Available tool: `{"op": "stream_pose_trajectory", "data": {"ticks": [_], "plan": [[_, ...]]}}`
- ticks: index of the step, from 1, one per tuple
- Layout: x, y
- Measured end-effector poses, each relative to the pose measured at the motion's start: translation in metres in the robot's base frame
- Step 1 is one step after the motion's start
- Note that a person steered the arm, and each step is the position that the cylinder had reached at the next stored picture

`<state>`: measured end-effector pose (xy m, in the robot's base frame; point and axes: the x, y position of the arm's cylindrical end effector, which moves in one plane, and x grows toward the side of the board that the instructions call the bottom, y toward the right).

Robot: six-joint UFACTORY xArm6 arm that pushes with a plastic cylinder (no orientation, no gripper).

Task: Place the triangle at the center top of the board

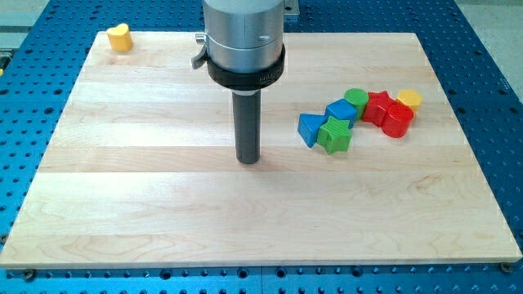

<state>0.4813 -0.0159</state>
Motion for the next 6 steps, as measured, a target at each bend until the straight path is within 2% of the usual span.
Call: {"op": "stream_pose_trajectory", "data": {"ticks": [2,3,4,5,6], "plan": [[0.060,0.027],[0.044,0.072],[0.024,0.090],[-0.028,0.093],[-0.050,0.093]]}}
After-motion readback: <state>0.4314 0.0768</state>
